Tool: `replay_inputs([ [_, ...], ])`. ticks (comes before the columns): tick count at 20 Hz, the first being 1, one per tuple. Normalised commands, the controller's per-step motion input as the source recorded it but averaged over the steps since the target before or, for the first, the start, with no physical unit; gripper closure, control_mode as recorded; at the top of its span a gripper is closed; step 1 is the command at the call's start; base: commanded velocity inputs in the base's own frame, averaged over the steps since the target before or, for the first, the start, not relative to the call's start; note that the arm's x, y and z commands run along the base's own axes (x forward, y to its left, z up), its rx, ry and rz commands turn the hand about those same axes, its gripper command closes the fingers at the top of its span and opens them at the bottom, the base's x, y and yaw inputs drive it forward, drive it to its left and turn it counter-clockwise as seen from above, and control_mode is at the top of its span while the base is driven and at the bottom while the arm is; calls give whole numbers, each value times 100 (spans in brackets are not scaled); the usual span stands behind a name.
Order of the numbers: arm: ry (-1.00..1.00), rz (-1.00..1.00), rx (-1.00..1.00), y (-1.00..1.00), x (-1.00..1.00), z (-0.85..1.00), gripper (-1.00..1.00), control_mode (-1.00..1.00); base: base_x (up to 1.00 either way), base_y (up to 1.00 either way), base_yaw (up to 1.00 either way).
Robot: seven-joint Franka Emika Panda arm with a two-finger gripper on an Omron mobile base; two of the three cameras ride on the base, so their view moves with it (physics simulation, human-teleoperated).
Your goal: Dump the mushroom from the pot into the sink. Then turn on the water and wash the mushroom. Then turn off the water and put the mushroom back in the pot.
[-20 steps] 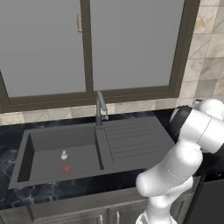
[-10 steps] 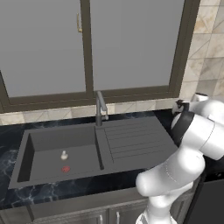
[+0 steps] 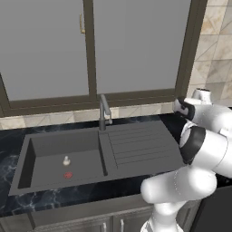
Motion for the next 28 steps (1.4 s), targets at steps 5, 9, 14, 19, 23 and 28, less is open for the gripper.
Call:
replay_inputs([
  [5,-7,-1,6,67,-6,36,-100,-100,0,0,0],
  [9,-7,-3,10,67,0,27,-100,-100,0,0,0],
  [14,-5,-3,12,60,10,22,-100,-100,0,0,0],
  [19,-2,-4,14,48,43,12,-100,-100,0,0,0],
  [23,0,-4,14,38,57,7,-100,-100,0,0,0],
  [28,-1,-4,12,41,57,1,-100,-100,0,0,0],
])
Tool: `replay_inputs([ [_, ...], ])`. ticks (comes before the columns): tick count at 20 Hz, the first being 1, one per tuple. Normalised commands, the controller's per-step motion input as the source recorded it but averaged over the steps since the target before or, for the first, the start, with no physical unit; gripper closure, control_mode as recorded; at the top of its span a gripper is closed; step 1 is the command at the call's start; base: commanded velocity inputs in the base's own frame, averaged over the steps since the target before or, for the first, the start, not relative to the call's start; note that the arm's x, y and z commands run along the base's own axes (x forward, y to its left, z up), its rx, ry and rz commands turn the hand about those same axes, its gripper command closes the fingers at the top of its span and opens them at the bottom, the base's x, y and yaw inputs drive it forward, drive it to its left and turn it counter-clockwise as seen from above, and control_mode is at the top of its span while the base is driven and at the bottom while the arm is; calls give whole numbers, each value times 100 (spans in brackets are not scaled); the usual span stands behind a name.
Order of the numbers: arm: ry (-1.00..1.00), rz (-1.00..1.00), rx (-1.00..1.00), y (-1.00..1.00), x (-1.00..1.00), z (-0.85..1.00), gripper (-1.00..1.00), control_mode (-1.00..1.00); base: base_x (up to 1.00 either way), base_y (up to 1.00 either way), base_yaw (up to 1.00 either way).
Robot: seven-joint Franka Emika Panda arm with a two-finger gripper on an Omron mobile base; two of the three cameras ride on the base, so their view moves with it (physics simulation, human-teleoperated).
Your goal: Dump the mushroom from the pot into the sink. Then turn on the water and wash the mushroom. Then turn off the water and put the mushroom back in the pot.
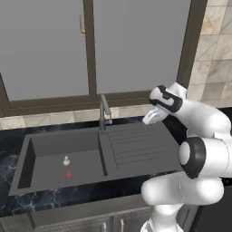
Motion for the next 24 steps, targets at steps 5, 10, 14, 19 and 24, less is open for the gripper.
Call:
replay_inputs([
  [5,-4,-4,8,42,48,0,-100,-100,0,0,0],
  [10,-7,-5,4,40,40,0,-100,-100,0,0,0],
  [14,-7,-6,1,36,35,-3,-100,-100,0,0,0],
  [19,-6,-7,2,25,34,-16,-100,-100,0,0,0],
  [24,-3,-7,4,17,39,-17,-100,-100,0,0,0],
])
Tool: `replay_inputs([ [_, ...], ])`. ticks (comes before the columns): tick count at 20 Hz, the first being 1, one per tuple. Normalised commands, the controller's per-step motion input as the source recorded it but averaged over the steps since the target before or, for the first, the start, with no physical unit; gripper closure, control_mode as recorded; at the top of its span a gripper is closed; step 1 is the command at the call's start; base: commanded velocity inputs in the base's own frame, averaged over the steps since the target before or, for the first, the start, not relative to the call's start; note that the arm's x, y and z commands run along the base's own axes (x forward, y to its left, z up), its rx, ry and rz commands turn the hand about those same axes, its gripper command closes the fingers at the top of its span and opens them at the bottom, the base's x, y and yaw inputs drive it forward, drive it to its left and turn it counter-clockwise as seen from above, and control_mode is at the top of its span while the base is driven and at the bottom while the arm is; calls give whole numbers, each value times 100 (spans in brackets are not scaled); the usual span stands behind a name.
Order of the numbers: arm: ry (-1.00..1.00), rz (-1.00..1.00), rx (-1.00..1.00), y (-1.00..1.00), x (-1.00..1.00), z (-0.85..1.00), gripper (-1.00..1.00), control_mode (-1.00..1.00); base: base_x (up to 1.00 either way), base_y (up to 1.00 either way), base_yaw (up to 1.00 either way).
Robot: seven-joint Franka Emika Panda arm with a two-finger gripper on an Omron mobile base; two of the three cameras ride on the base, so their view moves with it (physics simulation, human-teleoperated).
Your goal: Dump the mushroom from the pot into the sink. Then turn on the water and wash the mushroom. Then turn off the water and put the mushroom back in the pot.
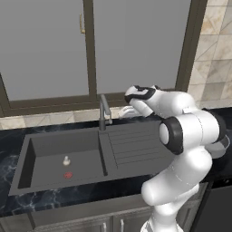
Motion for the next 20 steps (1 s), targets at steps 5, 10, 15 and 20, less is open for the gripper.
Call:
replay_inputs([
  [5,-1,-6,5,13,34,-14,-100,-100,0,0,0],
  [10,0,-6,3,13,34,-11,-100,-100,0,0,0],
  [15,0,-5,3,10,28,-8,-100,-100,0,0,0],
  [20,0,-3,3,0,24,-6,-100,-100,0,0,0],
])
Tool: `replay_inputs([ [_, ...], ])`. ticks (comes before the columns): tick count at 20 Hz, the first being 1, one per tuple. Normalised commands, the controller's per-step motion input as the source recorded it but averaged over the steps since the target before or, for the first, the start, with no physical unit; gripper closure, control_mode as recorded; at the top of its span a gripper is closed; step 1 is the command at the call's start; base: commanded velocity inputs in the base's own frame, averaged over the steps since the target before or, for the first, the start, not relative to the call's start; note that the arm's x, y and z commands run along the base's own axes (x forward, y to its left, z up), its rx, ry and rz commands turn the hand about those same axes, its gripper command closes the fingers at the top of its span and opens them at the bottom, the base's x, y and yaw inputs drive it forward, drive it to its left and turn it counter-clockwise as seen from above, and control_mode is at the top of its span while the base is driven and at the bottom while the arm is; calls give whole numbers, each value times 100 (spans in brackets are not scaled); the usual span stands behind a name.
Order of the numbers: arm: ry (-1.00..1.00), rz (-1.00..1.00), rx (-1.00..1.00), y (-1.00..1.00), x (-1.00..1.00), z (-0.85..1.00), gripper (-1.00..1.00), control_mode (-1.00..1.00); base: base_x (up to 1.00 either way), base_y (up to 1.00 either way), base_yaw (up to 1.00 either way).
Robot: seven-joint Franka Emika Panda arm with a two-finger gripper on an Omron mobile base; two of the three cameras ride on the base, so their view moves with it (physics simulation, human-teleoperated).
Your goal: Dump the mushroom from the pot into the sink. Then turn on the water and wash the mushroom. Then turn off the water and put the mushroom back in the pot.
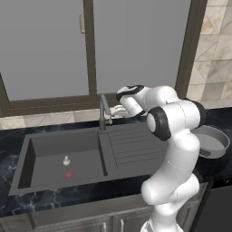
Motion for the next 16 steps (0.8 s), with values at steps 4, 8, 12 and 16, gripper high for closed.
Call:
replay_inputs([
  [4,0,-3,1,0,20,-6,-100,-100,0,0,0],
  [8,0,-3,1,0,12,-10,-100,-100,0,0,0],
  [12,0,-2,1,2,9,-10,-100,-100,0,0,0],
  [16,0,-2,1,2,13,-6,-100,-100,0,0,0],
])
